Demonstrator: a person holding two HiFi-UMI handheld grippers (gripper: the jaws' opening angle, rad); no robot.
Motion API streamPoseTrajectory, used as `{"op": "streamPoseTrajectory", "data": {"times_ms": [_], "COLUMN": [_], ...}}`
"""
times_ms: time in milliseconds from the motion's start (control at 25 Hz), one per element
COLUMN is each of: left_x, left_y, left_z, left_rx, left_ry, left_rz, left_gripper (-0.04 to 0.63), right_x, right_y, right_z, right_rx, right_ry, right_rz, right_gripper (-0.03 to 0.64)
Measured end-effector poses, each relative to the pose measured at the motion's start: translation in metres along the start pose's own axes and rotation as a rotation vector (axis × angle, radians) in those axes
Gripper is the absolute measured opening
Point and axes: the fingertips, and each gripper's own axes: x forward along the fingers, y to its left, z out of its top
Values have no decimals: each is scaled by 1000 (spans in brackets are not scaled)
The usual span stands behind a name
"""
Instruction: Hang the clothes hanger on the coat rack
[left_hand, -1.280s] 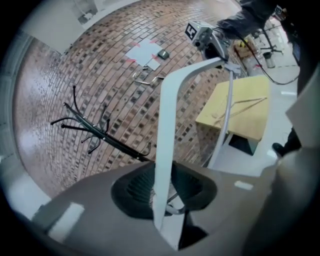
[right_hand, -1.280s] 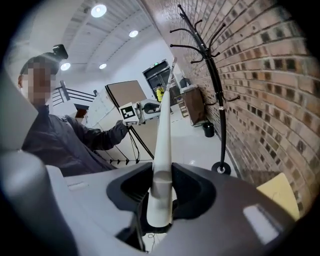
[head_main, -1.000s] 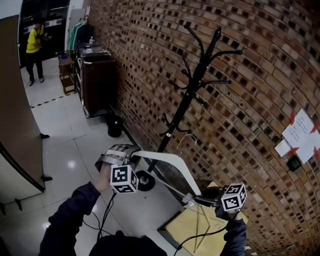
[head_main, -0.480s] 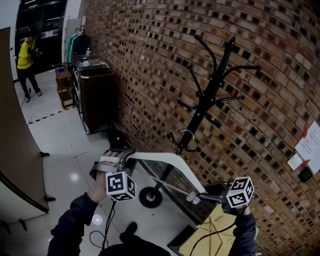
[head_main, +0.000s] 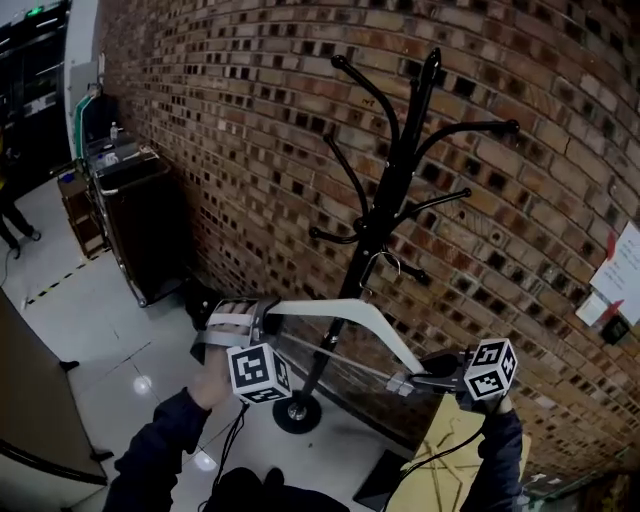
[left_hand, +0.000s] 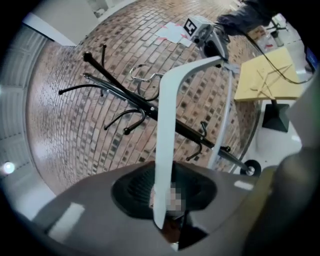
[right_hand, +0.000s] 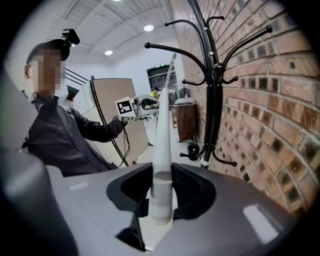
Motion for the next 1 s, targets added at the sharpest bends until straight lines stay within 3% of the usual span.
{"op": "streamPoseTrajectory", "data": {"times_ms": [200,480,840,1000], "left_x": [56,102,121,122], "left_y": [-5,-26,-49,-45], "left_z": [19,38,18,15], "left_rx": [18,35,47,72], "left_ry": [-50,-52,-36,-51], "left_rz": [-62,-109,-109,-45], "left_gripper": [106,106,104,106], "right_x": [-10,-10,21,33], "right_y": [-39,-92,-116,-131], "right_z": [-5,-32,-54,-54], "right_rx": [41,94,60,48], "right_ry": [-3,28,58,-5], "right_rz": [-63,-44,-24,-79], "right_gripper": [126,126,129,134]}}
